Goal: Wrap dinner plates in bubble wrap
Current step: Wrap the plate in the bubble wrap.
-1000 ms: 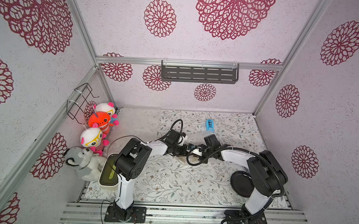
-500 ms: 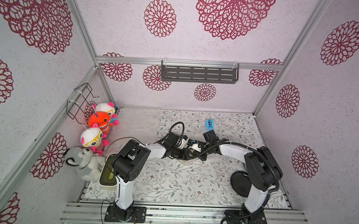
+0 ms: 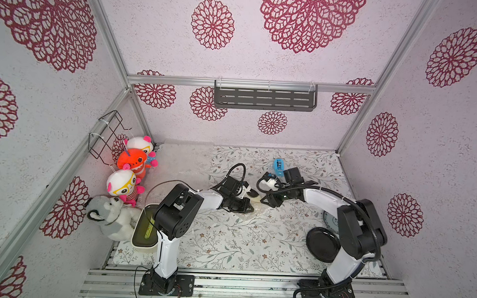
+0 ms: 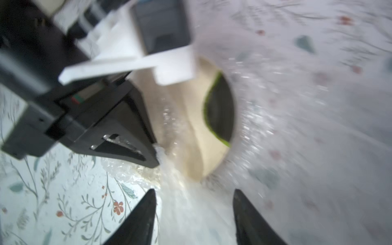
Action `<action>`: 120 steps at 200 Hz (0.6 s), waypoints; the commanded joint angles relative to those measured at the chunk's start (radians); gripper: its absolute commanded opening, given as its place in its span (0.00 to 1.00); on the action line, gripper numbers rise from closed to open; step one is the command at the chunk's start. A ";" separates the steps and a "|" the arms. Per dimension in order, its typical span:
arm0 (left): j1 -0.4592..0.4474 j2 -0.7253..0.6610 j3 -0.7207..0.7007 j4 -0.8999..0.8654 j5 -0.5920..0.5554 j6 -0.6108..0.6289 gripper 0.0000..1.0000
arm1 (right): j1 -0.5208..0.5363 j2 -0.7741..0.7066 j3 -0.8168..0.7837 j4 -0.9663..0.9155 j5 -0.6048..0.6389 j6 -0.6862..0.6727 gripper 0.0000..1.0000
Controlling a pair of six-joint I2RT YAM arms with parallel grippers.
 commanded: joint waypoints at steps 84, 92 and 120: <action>0.014 0.054 0.073 -0.160 -0.016 -0.005 0.10 | -0.102 -0.204 -0.095 -0.089 0.464 0.793 0.86; 0.013 0.058 0.078 -0.163 -0.014 -0.009 0.10 | -0.122 -0.239 -0.120 -0.115 0.562 0.820 0.88; 0.014 0.068 0.084 -0.164 0.002 -0.023 0.11 | -0.244 -0.395 -0.283 -0.111 0.591 0.895 0.91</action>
